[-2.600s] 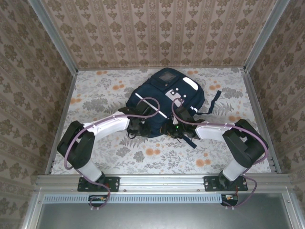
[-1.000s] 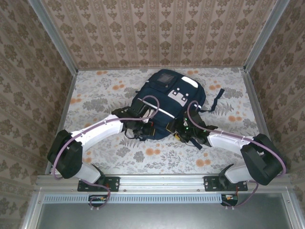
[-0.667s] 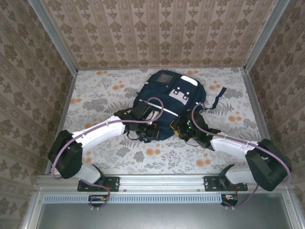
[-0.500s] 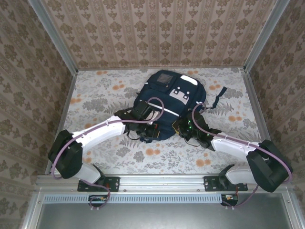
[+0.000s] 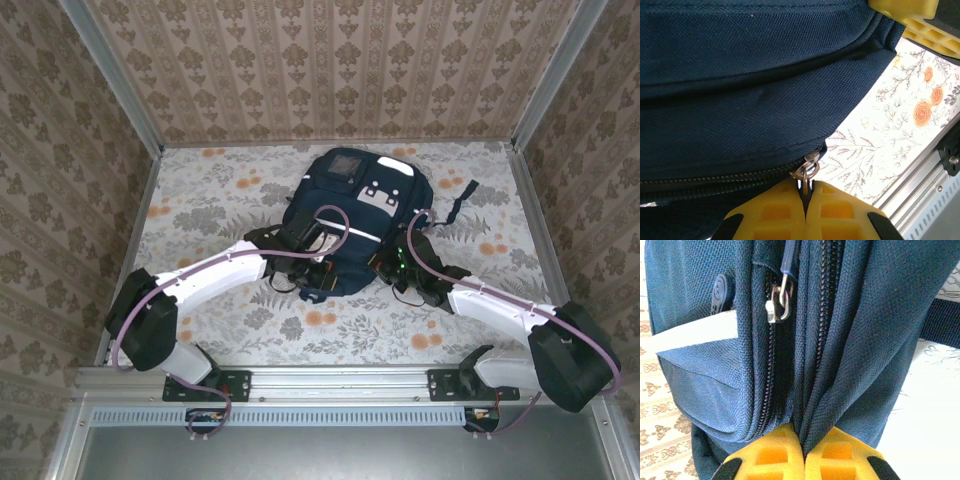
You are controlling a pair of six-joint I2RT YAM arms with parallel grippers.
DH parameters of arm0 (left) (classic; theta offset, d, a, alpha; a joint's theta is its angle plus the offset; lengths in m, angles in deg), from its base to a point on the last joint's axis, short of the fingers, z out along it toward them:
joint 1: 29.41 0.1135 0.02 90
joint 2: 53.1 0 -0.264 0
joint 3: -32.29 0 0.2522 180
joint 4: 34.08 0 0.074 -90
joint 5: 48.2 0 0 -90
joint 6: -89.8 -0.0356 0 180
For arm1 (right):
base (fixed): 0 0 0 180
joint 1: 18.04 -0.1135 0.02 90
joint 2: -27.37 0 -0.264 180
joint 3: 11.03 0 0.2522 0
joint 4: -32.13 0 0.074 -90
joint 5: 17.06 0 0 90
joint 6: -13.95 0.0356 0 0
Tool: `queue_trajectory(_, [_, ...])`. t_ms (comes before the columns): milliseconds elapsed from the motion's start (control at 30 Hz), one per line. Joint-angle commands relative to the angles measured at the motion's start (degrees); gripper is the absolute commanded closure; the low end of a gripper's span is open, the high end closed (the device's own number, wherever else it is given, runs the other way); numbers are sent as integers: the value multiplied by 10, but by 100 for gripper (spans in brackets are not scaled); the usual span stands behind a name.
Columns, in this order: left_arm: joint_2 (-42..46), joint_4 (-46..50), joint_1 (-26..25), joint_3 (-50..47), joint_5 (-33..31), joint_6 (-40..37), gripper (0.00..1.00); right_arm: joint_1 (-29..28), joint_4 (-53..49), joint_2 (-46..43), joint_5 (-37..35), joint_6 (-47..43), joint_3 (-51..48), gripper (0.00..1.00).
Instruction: Pack the student bag
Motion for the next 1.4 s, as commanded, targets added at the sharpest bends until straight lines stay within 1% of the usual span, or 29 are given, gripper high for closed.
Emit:
queue_trajectory(0, [-1,44,10,17,10,-22,100,17,-59,-14,-67,-50,13,100])
queue_trajectory(467, [-10,54,31,10,15,-24,100,47,-129,-36,-85,-117,33,100])
queue_trajectory(633, [-22,48,34,9,23,-21,100,77,-172,-24,-92,-145,41,100])
queue_trajectory(767, [-22,36,33,10,37,-19,100,113,-171,-2,-72,-170,48,100])
queue_trajectory(867, [-29,26,27,15,48,-18,100,135,-175,27,-66,-203,73,100])
queue_trajectory(967, [-51,23,17,34,40,-21,100,153,-189,59,-59,-233,110,94])
queue_trajectory(1000, [-61,19,17,43,39,-19,100,157,-193,67,-58,-241,121,90])
queue_trajectory(1067, [-82,3,17,62,47,-13,100,163,-206,77,-52,-251,144,82])
queue_trajectory(1133, [-105,-10,15,87,60,-8,100,162,-220,70,-42,-252,158,69])
queue_trajectory(1167, [-113,-14,14,97,66,-5,100,163,-226,61,-39,-249,160,64])
queue_trajectory(1233, [-128,-20,6,119,76,-5,100,162,-245,32,-34,-227,160,54])
queue_trajectory(1367, [-146,-12,-13,150,81,-17,100,161,-291,-22,-16,-135,154,44])
